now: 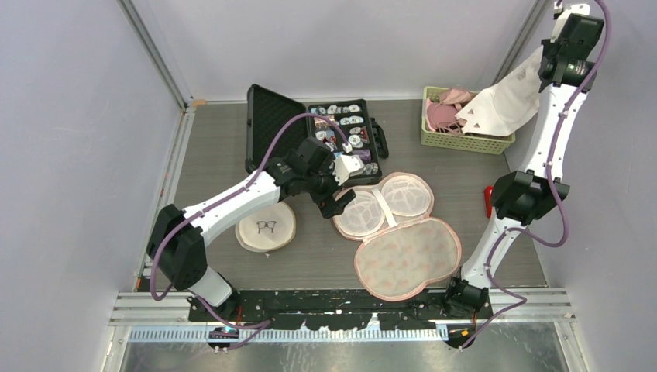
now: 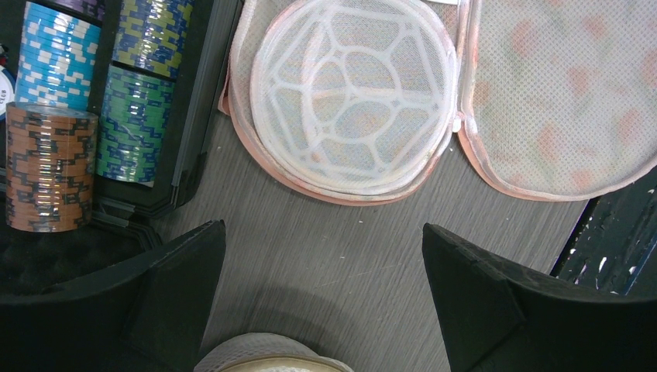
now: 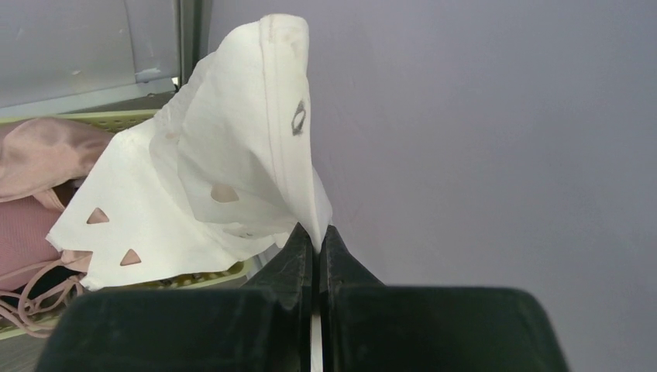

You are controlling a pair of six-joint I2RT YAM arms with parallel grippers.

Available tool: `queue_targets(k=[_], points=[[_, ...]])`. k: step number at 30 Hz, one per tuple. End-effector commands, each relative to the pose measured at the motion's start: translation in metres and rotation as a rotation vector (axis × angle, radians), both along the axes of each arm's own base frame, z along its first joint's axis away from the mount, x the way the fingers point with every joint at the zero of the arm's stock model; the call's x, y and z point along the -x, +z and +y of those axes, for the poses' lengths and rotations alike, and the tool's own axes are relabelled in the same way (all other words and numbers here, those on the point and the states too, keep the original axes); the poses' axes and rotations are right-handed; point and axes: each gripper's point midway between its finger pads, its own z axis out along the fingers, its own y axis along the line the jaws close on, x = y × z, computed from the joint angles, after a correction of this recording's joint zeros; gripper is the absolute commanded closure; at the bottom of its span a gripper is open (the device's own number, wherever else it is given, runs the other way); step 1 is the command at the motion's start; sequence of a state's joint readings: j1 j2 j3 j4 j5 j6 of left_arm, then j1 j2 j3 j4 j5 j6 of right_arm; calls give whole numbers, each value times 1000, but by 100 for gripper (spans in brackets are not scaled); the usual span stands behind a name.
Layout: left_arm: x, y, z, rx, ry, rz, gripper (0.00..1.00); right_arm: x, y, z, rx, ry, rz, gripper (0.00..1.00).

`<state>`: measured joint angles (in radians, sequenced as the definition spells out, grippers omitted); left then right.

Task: Unzip the laundry bag and remove the bra
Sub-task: Place the bra in the bin.

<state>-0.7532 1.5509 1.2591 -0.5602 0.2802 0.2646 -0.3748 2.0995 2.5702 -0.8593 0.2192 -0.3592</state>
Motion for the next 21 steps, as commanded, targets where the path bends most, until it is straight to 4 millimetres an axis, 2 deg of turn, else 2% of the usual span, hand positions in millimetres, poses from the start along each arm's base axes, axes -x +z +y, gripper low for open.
queue_targets(k=[1, 8, 21], points=[[1, 5, 7, 0, 14, -4, 0, -20, 8, 10, 50, 9, -52, 99], [1, 5, 14, -10, 27, 8, 0, -48, -19, 43, 44, 61, -13, 99], [-1, 12, 13, 11, 62, 49, 0, -92, -99, 116, 51, 133, 105, 100]])
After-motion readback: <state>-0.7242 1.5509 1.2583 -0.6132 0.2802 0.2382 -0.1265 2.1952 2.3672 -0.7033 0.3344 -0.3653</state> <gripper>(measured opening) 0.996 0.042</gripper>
